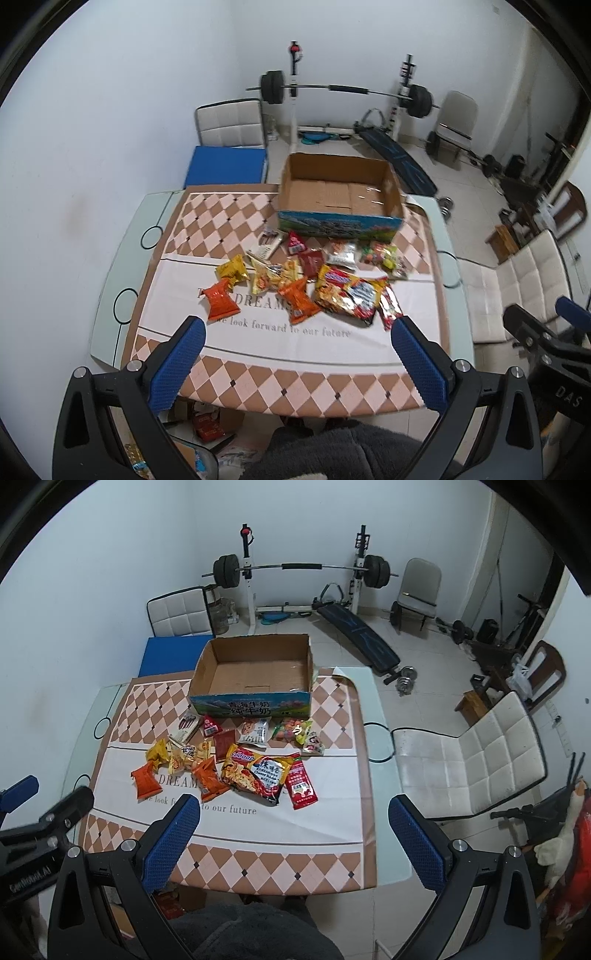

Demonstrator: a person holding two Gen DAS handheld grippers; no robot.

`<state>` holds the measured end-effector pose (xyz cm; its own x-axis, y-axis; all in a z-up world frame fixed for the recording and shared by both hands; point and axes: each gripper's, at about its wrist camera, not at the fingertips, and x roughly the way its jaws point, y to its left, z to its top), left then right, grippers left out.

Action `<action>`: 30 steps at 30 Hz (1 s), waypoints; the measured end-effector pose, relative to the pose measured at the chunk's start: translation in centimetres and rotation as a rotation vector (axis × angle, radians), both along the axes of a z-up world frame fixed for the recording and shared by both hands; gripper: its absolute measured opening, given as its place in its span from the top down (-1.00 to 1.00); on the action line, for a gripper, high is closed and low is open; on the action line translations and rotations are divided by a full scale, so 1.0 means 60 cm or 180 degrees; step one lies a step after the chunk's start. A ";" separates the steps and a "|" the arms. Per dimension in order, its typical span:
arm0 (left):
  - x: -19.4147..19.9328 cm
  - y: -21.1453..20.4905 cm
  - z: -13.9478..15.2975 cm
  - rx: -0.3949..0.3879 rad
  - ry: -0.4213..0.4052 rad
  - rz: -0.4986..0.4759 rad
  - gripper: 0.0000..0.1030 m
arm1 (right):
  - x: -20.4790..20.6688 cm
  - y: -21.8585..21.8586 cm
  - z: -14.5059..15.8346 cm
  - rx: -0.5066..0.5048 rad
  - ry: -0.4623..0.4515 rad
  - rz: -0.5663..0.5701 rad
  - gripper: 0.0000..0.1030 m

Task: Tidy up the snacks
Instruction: 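Grasp the Mi Sedaap noodle pack with the right tool while the left grasps the orange chip bag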

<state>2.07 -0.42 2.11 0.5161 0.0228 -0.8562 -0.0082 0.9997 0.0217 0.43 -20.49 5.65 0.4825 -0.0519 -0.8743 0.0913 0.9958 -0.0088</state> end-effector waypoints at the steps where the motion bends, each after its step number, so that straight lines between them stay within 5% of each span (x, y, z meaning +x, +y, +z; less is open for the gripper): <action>1: 0.009 0.001 -0.006 0.0016 0.0005 0.0042 -1.00 | 0.017 -0.002 -0.011 0.0023 0.0000 0.0034 -1.00; 12: 0.118 0.028 -0.227 0.0224 0.0674 0.0581 -1.00 | 0.181 0.007 -0.257 -0.0076 0.0492 0.0909 -1.00; 24: 0.183 0.076 -0.490 -0.0089 0.1579 0.0824 -1.00 | 0.334 0.150 -0.573 -0.0383 0.1403 0.2105 -1.00; 30: 0.218 0.105 -0.566 -0.0240 0.1827 0.0885 -1.00 | 0.354 0.206 -0.692 -0.0770 0.1862 0.2577 -1.00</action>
